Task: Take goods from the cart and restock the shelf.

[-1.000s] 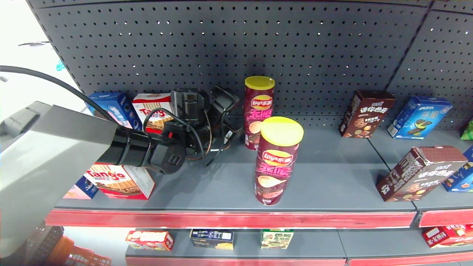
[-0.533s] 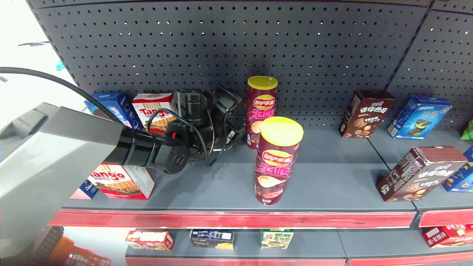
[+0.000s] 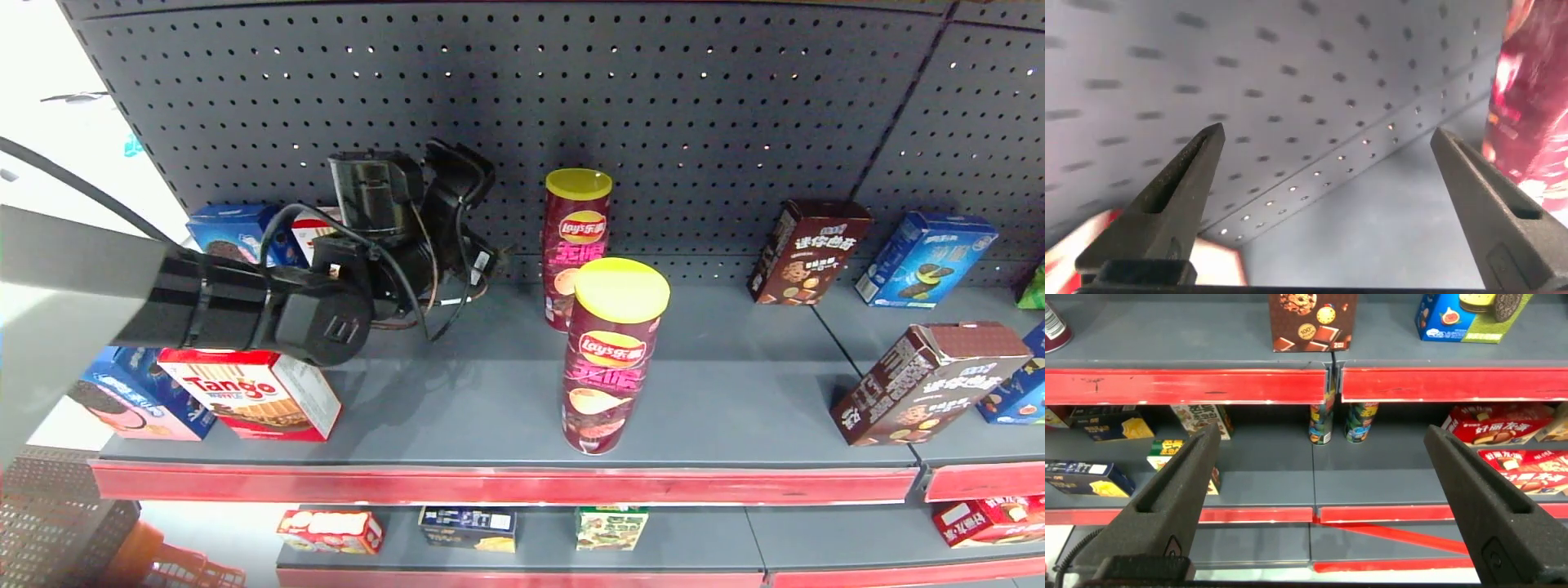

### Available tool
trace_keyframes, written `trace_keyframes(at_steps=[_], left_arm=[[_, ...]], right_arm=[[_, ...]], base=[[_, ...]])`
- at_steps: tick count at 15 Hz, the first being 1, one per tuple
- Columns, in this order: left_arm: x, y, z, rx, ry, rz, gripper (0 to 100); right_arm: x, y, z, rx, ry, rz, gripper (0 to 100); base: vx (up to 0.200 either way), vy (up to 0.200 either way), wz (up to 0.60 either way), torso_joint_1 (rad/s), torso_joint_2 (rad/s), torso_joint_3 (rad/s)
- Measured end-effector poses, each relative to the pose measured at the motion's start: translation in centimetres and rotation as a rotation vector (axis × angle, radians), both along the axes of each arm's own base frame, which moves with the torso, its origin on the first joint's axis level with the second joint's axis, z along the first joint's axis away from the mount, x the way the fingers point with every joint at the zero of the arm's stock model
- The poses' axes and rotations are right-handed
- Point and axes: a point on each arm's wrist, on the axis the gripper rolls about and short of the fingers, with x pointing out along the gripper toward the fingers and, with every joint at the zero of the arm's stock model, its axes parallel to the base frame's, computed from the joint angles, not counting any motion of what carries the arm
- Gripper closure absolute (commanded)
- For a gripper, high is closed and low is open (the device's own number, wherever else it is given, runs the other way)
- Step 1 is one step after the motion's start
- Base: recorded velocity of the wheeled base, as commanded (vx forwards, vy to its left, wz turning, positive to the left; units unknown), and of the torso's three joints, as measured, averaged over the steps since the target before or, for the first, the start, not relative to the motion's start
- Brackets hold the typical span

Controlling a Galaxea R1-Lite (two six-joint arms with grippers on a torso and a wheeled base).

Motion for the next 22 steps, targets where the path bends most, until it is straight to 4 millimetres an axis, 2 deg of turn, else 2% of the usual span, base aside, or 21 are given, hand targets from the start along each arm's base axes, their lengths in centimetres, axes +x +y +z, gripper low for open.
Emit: trace_keyframes(at_steps=[2, 4, 10, 14, 16, 19, 22], left_arm=[[-2.2, 0.7, 1.6, -0.064, -0.003, 0.019, 0], [-5.4, 1.3, 3.1, -0.168, -0.008, 0.042, 0], [-14.7, 4.8, 5.4, -0.301, -0.066, 0.04, 0], [-19.8, 7.5, 4.8, -0.311, -0.078, 0.035, 0], [-21.9, 8.7, 3.8, -0.315, -0.067, 0.034, 0], [-24.0, 9.8, 2.5, -0.339, -0.05, 0.029, 0], [-24.9, 10.8, 1.6, -0.337, -0.064, 0.054, 0]], right_arm=[[0.0, 0.0, 0.0, 0.0, 0.0, 0.0, 0], [0.0, 0.0, 0.0, 0.0, 0.0, 0.0, 0], [0.0, 0.0, 0.0, 0.0, 0.0, 0.0, 0], [0.0, 0.0, 0.0, 0.0, 0.0, 0.0, 0], [0.0, 0.0, 0.0, 0.0, 0.0, 0.0, 0], [0.0, 0.0, 0.0, -0.001, 0.0, 0.003, 0], [0.0, 0.0, 0.0, -0.002, 0.0, 0.009, 0]], base=[[0.0, 0.0, 0.0, 0.0, 0.0, 0.0], [0.0, 0.0, 0.0, 0.0, 0.0, 0.0], [0.0, 0.0, 0.0, 0.0, 0.0, 0.0], [0.0, 0.0, 0.0, 0.0, 0.0, 0.0], [0.0, 0.0, 0.0, 0.0, 0.0, 0.0], [0.0, 0.0, 0.0, 0.0, 0.0, 0.0], [0.0, 0.0, 0.0, 0.0, 0.0, 0.0]])
